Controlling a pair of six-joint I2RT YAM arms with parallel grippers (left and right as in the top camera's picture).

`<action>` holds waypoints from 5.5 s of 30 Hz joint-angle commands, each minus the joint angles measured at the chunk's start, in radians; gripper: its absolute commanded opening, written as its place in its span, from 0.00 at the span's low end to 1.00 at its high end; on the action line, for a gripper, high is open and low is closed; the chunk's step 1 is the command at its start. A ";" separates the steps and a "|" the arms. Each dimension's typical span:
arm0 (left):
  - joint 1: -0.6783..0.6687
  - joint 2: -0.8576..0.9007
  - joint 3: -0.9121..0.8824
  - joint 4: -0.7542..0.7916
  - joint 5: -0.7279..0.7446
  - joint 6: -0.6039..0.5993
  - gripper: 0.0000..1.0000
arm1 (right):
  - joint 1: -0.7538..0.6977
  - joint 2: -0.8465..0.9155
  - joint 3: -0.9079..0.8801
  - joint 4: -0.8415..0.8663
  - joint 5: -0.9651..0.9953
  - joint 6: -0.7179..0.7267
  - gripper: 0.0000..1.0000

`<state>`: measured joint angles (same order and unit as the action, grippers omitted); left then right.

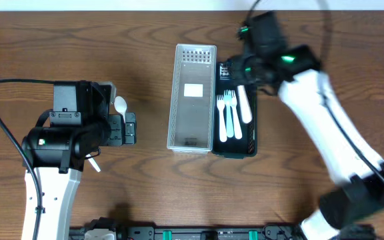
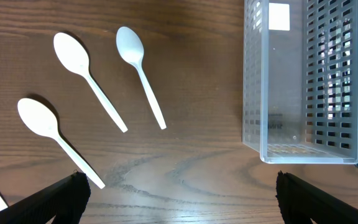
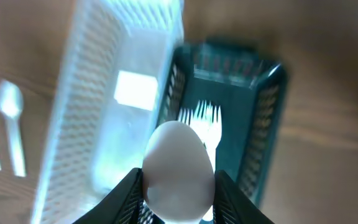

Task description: Pack container

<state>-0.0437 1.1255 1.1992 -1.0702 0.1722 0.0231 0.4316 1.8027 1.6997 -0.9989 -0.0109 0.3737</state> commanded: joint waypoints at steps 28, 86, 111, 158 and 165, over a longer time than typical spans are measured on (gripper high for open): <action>0.004 0.006 0.100 -0.029 -0.044 -0.091 0.98 | -0.061 -0.041 0.161 -0.125 -0.015 -0.151 0.99; 0.093 0.952 0.074 0.280 0.000 -0.159 0.56 | -0.468 -0.222 0.067 -0.352 -0.016 -0.233 0.99; 0.014 0.718 0.134 0.124 -0.057 -0.159 0.06 | -0.468 -0.222 0.067 -0.351 -0.016 -0.249 0.99; -0.441 0.485 0.425 0.037 -0.330 -0.085 0.72 | -0.468 -0.222 0.067 -0.358 -0.016 -0.253 0.99; -0.098 0.291 0.434 -0.049 -0.336 -0.226 0.95 | -0.468 -0.222 0.067 -0.358 -0.016 -0.256 0.99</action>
<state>-0.2577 1.4315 1.6394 -1.0920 -0.1375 -0.1265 -0.0288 1.5757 1.7714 -1.3571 -0.0265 0.1356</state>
